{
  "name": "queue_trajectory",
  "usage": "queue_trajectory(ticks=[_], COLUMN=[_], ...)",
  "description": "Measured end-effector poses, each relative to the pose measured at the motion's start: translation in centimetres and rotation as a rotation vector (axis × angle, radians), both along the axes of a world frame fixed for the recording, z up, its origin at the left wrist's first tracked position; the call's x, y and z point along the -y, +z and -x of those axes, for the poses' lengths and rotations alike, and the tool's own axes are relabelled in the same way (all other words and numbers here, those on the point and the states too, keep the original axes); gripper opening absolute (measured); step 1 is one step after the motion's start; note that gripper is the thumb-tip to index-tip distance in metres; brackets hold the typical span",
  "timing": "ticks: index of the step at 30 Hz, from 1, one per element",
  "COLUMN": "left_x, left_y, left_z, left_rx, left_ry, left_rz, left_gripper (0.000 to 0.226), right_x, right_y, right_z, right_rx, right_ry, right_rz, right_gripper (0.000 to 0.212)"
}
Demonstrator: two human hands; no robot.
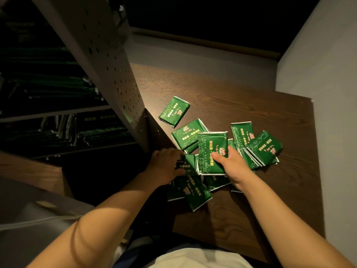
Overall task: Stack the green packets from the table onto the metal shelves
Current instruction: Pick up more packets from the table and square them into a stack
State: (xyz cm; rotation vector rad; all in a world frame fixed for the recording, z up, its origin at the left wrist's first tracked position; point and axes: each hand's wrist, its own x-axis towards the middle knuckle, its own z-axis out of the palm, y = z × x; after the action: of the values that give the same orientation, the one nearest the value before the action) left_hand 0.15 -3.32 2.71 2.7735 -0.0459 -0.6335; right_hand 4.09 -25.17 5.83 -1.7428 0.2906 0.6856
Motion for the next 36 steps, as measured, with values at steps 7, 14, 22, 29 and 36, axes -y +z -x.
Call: queue_trajectory(ticks=[7,14,22,29,36], left_x=[0.0,2.0,6.7,7.0,8.7], left_y=[0.7,3.4,3.9,4.2,4.3], left_z=[-0.8,-1.2,-0.1,1.5,2.3], left_rx=[-0.005,0.003,-0.117,-0.036,0.018], left_ry=[0.14,0.782,0.748,0.86,0.622], left_rz=[-0.098,0.707,0.71,0.768,0.758], left_gripper=[0.065,0.027,0.045,0.042,0.07], right_x=[0.6,0.0,-0.7,0.2,-1.0], right_y=[-0.1,0.0,-0.7,0.0,1.2], right_z=[1.3,1.9,1.6,1.9,2.5], right_rx=[-0.003,-0.089,-0.079,-0.016,0.216], right_ry=[-0.006,-0.138,-0.079,-0.048,-0.074], right_rz=[-0.016,-0.286,-0.238,-0.13,-0.107], right_gripper=[0.019,0.02,0.111,0.06,0.029])
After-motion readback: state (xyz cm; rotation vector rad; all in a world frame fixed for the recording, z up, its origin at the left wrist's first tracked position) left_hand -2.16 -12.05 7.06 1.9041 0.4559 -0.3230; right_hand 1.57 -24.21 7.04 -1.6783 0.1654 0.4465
